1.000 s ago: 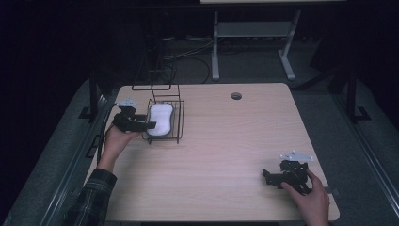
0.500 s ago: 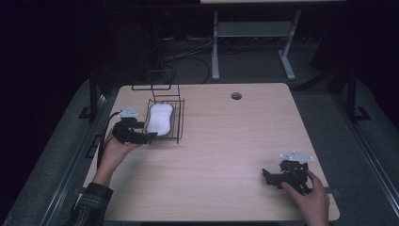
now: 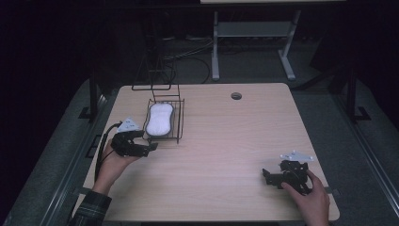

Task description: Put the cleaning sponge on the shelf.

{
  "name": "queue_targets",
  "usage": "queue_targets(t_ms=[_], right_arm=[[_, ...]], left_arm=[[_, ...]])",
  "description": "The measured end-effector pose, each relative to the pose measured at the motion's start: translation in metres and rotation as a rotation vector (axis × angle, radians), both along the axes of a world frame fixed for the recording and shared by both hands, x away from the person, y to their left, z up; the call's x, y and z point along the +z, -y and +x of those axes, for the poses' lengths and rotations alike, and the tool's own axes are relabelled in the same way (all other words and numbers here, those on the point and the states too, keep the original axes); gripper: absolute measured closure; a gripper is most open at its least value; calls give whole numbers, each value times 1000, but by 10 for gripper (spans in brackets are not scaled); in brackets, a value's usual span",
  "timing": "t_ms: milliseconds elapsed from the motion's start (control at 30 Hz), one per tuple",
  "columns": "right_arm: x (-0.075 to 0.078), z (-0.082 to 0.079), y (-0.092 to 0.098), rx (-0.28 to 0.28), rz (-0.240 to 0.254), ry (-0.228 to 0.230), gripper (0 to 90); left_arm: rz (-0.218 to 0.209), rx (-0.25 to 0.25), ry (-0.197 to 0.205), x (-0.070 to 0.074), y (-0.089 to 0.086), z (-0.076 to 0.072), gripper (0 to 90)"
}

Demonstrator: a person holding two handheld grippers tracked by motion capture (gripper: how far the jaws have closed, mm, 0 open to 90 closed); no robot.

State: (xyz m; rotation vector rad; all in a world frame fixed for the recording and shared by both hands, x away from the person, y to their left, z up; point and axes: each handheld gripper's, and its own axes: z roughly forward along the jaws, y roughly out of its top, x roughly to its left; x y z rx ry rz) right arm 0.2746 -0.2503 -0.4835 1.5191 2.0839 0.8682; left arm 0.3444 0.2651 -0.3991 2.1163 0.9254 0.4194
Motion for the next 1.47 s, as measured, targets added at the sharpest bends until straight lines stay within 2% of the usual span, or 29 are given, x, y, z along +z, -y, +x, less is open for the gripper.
queue_targets(t_ms=[133,267,433,567,833,1100,1267,1333,1433,1467], right_arm=[[0,0,0,0,0,0,0],[0,0,0,0,0,0,0],[0,0,0,-1,0,-1,0],[0,0,0,-1,0,0,0],[0,-1,0,-2,0,-1,0],[0,-1,0,-2,0,0,0],[0,-1,0,-2,0,0,0],[0,-1,0,-2,0,0,0],[0,-1,0,-2,0,0,0],[0,-1,0,-2,0,-1,0]], left_arm=[[8,4,8,-6,1,-10,195],[38,11,14,-13,3,-20,196],[46,-7,13,-20,5,-31,186],[74,-19,9,-29,10,-39,181],[116,-57,-44,-46,16,-51,176],[135,-68,-70,-55,16,-58,158],[166,-78,-94,-62,15,-59,145],[167,-83,-101,-64,16,-59,144],[144,-85,-118,-66,15,-59,137],[139,-86,-112,-66,14,-59,135]])
